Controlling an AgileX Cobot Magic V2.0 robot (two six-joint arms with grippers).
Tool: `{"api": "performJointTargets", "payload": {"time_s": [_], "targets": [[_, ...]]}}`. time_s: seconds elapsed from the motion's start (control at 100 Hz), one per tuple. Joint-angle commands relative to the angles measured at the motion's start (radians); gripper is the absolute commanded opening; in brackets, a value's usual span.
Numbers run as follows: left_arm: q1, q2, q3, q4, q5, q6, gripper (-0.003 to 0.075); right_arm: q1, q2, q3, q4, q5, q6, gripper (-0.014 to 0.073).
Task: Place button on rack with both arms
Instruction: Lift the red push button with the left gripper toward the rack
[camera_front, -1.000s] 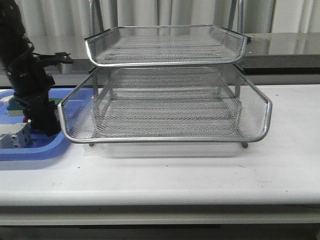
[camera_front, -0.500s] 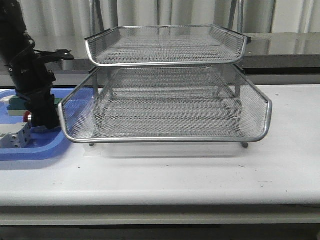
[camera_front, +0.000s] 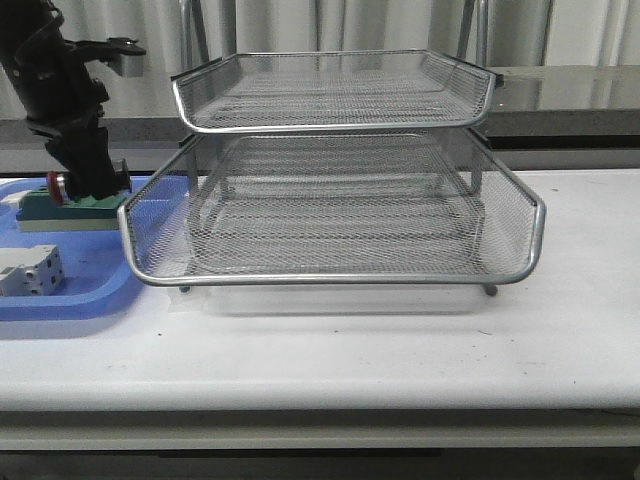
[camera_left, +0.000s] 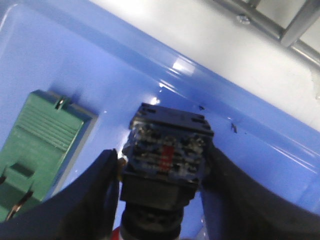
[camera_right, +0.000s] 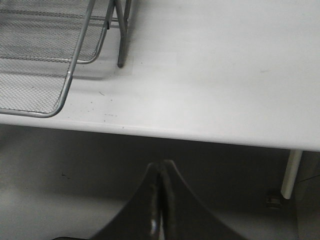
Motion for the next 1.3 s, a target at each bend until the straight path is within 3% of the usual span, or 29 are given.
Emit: {"api": "performJointTargets", "payload": {"time_s": [0.0, 0.28, 0.64, 0.85, 1.29], "targets": [[-0.003, -0.115, -0.035, 0.001, 0.057, -0.041, 0.0131, -0.003, 0.002, -0.032, 0.005, -0.054, -0.003, -0.0069], [-0.012, -0.272, 0.024, 0.041, 0.057, -0.114, 0.0131, -0.003, 0.002, -0.032, 0.005, -0.054, -0.003, -0.0069], [-0.088, -0.523, 0.251, 0.043, 0.057, -0.165, 0.0131, -0.003, 0.002, -0.032, 0.005, -0.054, -0.003, -0.0069], [-0.211, -0.602, 0.322, 0.042, 0.057, -0.217, 0.0125, -0.003, 0.002, -0.032, 0.005, -0.054, -0.003, -0.0069], [-0.541, -0.522, 0.33, 0.003, 0.025, -0.218, 0.0115, -0.003, 0.002, -0.032, 0.005, -0.054, -0.003, -0.0069]]}}
